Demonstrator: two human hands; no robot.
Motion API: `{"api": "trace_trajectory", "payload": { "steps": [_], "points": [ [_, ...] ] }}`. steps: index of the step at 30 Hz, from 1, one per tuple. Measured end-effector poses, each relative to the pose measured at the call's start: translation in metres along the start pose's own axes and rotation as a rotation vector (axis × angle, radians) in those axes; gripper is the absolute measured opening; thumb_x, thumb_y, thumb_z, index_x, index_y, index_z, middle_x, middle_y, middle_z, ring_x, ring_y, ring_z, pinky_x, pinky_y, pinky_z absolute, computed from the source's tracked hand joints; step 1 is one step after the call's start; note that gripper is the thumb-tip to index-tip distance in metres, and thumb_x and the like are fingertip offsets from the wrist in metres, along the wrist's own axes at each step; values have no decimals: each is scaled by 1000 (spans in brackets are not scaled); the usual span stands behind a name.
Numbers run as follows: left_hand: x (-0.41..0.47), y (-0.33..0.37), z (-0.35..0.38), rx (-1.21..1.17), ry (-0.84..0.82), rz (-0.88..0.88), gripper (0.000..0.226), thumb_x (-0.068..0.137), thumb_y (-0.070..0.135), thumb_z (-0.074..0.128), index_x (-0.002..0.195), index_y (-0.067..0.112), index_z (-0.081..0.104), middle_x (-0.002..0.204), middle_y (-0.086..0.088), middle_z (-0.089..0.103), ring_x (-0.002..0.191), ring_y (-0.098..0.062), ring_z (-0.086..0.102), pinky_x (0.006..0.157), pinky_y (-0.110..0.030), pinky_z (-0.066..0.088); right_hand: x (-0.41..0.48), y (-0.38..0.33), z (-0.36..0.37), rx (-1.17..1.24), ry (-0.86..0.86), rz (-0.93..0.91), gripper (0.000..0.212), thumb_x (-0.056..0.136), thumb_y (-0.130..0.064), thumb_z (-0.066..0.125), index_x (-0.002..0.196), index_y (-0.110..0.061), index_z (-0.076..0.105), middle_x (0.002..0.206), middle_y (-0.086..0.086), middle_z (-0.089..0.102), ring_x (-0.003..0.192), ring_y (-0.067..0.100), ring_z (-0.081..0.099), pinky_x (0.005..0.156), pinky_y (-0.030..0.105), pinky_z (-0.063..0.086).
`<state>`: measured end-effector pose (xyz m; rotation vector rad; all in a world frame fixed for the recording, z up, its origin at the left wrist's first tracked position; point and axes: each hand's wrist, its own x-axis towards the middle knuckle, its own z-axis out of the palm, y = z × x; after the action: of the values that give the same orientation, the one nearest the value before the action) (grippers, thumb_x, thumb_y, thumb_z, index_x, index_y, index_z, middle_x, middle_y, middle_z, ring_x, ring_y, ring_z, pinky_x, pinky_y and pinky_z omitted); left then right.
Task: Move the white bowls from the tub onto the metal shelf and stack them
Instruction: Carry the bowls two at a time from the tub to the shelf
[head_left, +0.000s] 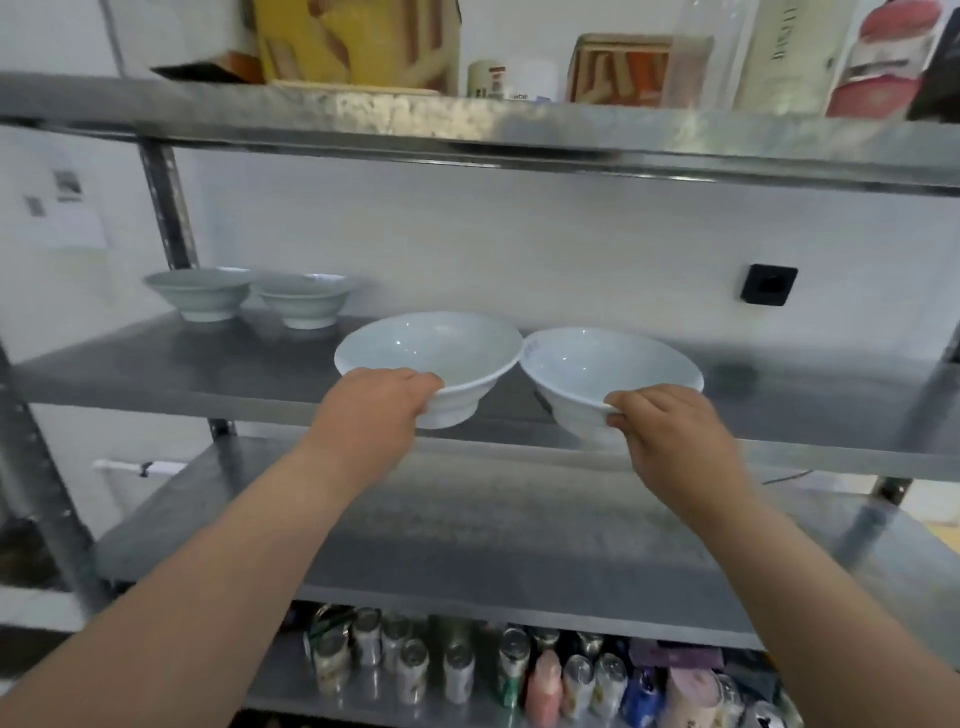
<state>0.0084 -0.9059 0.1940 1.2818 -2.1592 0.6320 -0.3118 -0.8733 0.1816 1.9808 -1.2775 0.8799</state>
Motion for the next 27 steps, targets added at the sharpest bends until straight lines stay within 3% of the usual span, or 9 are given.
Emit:
{"api": "trace_trajectory", "payload": {
  "steps": [7, 10, 11, 14, 18, 23, 27],
  "points": [
    [44, -51, 43, 64, -64, 10, 34, 60, -8, 62, 80, 20, 60, 61, 4, 51, 51, -27, 51, 46, -24, 16, 50, 0, 76, 6, -82, -8, 17, 75, -5, 80, 88, -11, 71, 71, 5, 69, 64, 32, 63, 63, 34, 45],
    [67, -73, 70, 47, -150, -36, 37, 74, -3, 53, 97, 25, 56, 79, 3, 52, 72, -27, 55, 56, -29, 31, 71, 7, 104, -40, -152, -12, 19, 72, -3, 80, 80, -15, 67, 64, 0, 62, 57, 27, 56, 59, 28, 32],
    [75, -81, 77, 25, -199, -61, 38, 78, -1, 50, 102, 27, 56, 87, 2, 55, 80, -28, 57, 61, -30, 32, 79, 9, 114, -44, -167, -6, 19, 73, -4, 79, 78, -16, 65, 63, -1, 60, 56, 26, 55, 59, 28, 29],
    [97, -103, 100, -16, -111, 20, 32, 78, 0, 51, 99, 22, 60, 89, -2, 62, 83, -31, 61, 64, -30, 27, 104, 17, 143, -25, -211, 24, 16, 79, -4, 74, 78, -13, 61, 64, 2, 59, 56, 28, 55, 59, 30, 28],
    [136, -131, 137, 75, -193, 46, 31, 81, 7, 52, 108, 22, 55, 101, -1, 62, 92, -29, 59, 69, -34, 31, 138, 20, 185, -88, -325, 51, 3, 88, -12, 61, 90, -12, 58, 79, 7, 62, 71, 33, 60, 62, 36, 34],
    [171, -161, 170, 127, -223, 44, 27, 90, 17, 46, 116, 19, 51, 109, -3, 61, 97, -30, 58, 71, -35, 29, 175, 23, 225, -122, -387, 94, 34, 93, -34, 38, 105, -11, 60, 93, 10, 66, 83, 34, 64, 73, 42, 47],
    [191, -173, 188, 119, -240, 27, 28, 95, 29, 40, 117, 16, 49, 113, -7, 61, 100, -31, 56, 74, -38, 31, 197, 24, 247, -144, -479, 178, 42, 99, -48, 40, 120, -16, 57, 115, 9, 65, 105, 33, 62, 86, 41, 44]
  ]
}}
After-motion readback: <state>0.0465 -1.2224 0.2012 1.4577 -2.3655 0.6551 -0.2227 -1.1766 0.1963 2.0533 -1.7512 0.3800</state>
